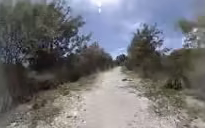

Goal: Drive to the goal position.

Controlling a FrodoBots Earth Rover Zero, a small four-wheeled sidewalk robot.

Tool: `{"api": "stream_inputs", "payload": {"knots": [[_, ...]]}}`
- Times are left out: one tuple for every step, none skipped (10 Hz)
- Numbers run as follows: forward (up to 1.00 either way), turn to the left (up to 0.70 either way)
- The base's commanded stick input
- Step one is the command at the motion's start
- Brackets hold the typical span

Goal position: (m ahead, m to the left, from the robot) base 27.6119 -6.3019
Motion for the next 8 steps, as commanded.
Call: {"api": "stream_inputs", "payload": {"knots": [[0.69,0.0],[0.69,0.0],[0.69,0.0],[0.69,0.0],[0.69,0.0],[0.69,0.0],[0.69,0.0],[0.69,0.0]]}}
